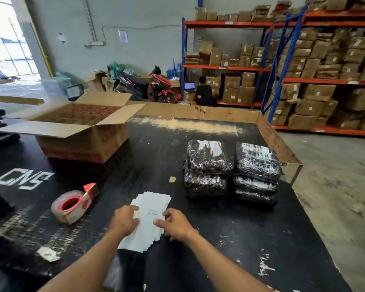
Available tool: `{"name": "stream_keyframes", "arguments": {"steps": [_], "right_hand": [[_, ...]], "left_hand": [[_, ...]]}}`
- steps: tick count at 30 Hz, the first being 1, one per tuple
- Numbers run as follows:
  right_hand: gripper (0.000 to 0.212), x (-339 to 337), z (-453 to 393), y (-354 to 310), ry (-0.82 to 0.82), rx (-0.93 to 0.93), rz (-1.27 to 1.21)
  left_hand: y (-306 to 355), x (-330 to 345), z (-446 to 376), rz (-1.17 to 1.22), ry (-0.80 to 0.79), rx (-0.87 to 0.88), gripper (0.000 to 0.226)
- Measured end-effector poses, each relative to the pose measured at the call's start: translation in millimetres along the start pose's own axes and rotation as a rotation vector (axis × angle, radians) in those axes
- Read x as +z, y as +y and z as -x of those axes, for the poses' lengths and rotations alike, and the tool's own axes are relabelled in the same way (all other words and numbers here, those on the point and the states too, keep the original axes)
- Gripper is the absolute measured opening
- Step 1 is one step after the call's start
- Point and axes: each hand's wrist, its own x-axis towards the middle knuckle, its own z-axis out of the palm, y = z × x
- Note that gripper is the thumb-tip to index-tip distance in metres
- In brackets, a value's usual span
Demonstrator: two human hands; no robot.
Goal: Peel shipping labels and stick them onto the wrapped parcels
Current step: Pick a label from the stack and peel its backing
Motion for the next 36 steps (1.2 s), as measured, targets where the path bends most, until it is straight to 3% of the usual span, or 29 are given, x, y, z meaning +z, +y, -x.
{"name": "stream_keyframes", "arguments": {"steps": [2,6,9,17,21,23,26,29,36], "right_hand": [[0.053,20,-8,6,0.041,0.076,-0.032],[0.048,41,-12,18,0.273,0.202,0.016],[0.033,38,-13,15,0.348,0.23,0.045],[0.029,26,1,21,0.352,0.167,-0.351],[0.017,17,25,12,0.347,0.098,-0.637],[0.013,9,39,1,0.35,0.038,-0.728],[0.014,-9,59,-16,0.382,-0.05,-0.769],[0.016,-27,78,-29,0.405,-0.097,-0.77],[0.017,-46,106,-34,0.436,-0.15,-0.772]], "left_hand": [[-6,5,-1,0.11,-0.005,0.02,0.04],[-10,12,1,0.301,-0.032,0.028,0.047],[-12,15,-2,0.294,-0.05,0.031,0.048],[-5,19,7,0.186,0.064,0.055,0.034],[13,5,20,0.242,0.069,0.083,0.03],[26,-10,28,0.506,-0.017,0.129,0.03],[40,-38,54,0.866,-0.282,0.119,0.027],[45,-53,77,0.975,-0.378,0.148,0.023],[58,-59,103,1.041,-0.378,0.161,0.023]]}}
